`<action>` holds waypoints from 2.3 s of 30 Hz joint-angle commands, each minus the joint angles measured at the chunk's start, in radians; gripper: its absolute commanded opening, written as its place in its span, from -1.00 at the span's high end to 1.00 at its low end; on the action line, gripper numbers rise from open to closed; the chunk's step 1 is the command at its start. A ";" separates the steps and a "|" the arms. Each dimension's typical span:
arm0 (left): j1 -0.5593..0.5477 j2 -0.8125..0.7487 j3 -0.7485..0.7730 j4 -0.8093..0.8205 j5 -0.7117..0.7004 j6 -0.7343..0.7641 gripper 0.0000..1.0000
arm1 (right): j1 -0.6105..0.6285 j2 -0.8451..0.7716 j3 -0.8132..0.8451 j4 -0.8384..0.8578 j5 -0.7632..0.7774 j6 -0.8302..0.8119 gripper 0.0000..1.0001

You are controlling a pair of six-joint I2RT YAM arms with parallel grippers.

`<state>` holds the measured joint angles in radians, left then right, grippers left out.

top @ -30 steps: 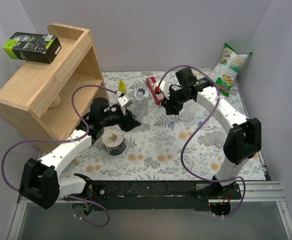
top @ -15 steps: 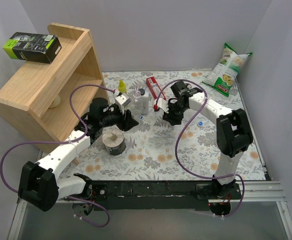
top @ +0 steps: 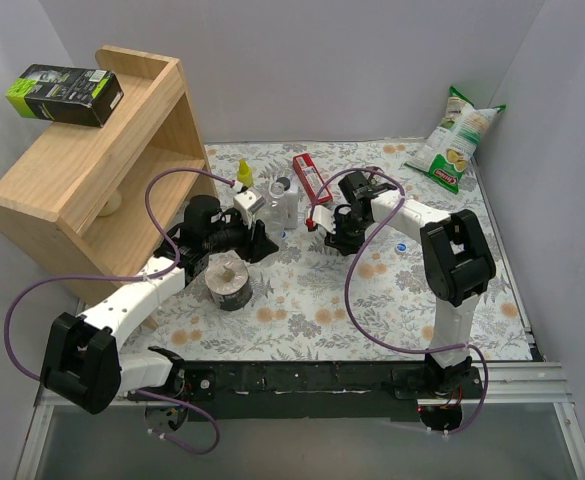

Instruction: Screw on the bottle caps

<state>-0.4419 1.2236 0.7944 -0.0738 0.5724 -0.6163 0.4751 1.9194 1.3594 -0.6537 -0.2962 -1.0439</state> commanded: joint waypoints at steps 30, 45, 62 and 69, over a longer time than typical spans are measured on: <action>-0.041 0.022 -0.015 0.042 0.055 0.090 1.00 | 0.003 -0.061 -0.120 0.048 0.031 -0.030 0.74; -0.182 0.039 -0.179 0.124 0.116 0.372 1.00 | 0.081 -0.526 0.187 -0.418 -0.293 0.041 0.76; -0.265 0.140 -0.284 0.568 0.155 0.326 1.00 | 0.349 -0.508 0.365 -0.515 -0.166 0.050 0.72; -0.281 0.116 -0.320 0.612 0.132 0.271 1.00 | 0.388 -0.490 0.383 -0.558 -0.170 0.022 0.72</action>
<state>-0.7109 1.3724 0.5041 0.4747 0.7002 -0.3080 0.8402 1.4250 1.7012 -1.1591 -0.4690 -1.0016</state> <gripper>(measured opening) 0.412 0.390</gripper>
